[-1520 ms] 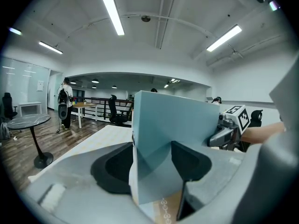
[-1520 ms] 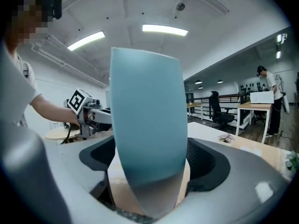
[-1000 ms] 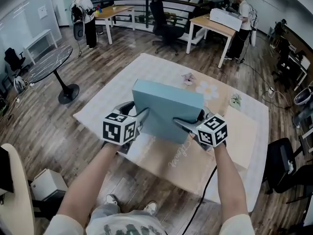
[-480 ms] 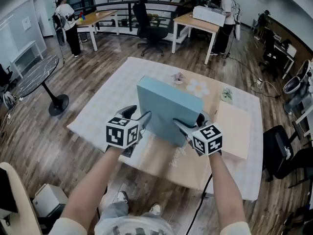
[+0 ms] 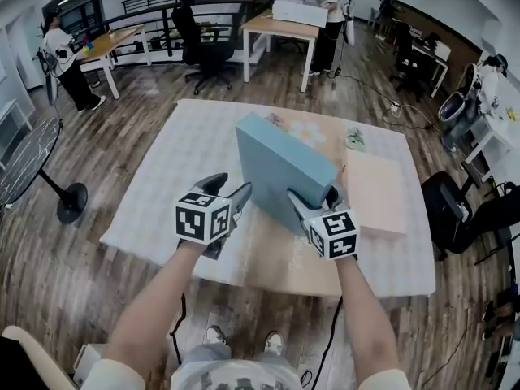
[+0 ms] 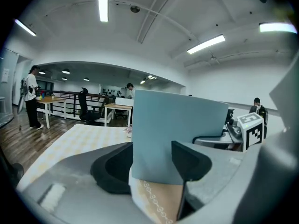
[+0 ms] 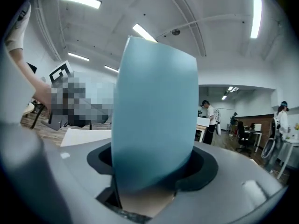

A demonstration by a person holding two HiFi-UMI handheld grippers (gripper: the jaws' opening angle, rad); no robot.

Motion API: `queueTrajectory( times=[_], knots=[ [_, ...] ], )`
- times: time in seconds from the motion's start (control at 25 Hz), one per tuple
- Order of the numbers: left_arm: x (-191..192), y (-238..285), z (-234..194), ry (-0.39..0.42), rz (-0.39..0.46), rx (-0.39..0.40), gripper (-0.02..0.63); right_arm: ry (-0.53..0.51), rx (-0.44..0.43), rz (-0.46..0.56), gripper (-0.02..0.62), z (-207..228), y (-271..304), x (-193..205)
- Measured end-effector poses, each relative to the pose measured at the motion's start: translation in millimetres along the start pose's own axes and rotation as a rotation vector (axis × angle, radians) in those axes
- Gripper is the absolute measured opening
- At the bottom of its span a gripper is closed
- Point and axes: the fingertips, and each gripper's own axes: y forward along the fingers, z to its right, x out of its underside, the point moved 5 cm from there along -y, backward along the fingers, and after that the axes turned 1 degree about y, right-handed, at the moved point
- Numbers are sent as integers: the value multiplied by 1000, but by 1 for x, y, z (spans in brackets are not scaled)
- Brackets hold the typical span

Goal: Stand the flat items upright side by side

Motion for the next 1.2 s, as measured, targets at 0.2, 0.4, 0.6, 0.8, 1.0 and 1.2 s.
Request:
queueTrajectory(
  times=[0.2,0.4,0.6,0.8,1.0,1.2],
  knots=[
    [-2,18,-6,24,-11,99,259,48,200,5,336,-6,1,3],
    [-6,23,-11,58,-21,173,259,40,372,21,330,-20,9,-4],
    [-5,19,-24,91,-32,214,259,59,551,22,328,-33,18,-4],
    [0,14,-31,125,-42,256,259,98,704,32,330,-52,32,-8],
    [1,4,-40,138,-42,274,259,95,805,27,331,-72,50,-15],
    [0,-4,-48,131,-33,271,259,82,818,33,345,-82,56,-16]
  ],
)
